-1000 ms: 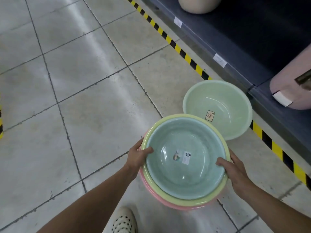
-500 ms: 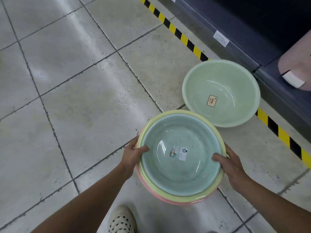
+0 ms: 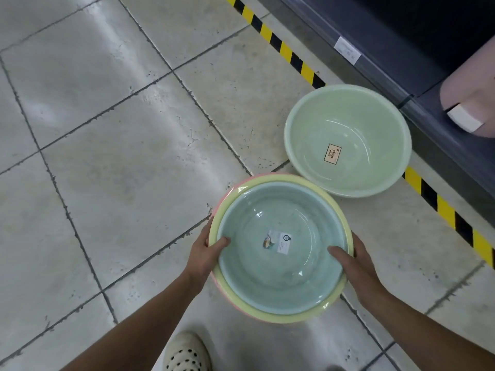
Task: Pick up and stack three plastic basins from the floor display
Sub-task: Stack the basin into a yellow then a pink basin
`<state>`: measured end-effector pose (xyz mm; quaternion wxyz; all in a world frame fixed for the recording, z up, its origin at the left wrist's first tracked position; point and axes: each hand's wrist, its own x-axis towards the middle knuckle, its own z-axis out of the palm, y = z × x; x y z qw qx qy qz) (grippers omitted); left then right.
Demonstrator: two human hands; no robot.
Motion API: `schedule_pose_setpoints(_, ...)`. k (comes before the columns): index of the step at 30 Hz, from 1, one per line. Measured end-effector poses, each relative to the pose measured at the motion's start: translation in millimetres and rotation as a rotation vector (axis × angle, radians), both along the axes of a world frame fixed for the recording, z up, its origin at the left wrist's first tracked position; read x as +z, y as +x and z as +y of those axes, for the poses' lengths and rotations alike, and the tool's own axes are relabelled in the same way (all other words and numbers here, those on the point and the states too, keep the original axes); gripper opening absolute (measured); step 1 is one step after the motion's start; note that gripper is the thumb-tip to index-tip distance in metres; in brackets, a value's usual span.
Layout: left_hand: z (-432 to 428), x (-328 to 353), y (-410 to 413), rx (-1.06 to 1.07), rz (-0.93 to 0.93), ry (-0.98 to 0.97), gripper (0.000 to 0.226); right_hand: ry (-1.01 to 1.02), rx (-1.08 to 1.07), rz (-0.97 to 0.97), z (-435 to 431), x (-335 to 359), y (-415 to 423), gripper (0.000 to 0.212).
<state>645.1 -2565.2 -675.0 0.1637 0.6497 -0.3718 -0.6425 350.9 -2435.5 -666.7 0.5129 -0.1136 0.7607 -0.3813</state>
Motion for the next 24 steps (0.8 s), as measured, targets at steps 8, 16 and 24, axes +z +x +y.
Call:
schedule_pose_setpoints(8, -4, -4, 5, -0.047, 0.011, 0.003, 0.075, 0.033, -0.071, -0.029, -1, -9, 6, 0.059)
schedule_pose_setpoints(16, -10, -1, 8, -0.141, 0.06, -0.001, 0.07, -0.011, -0.047, -0.016, -7, 6, 10, 0.029)
schedule_pose_setpoints(24, -12, 27, 17, -0.1, 0.058, 0.023, 0.073, 0.028, -0.136, -0.059, 2, 43, 25, 0.039)
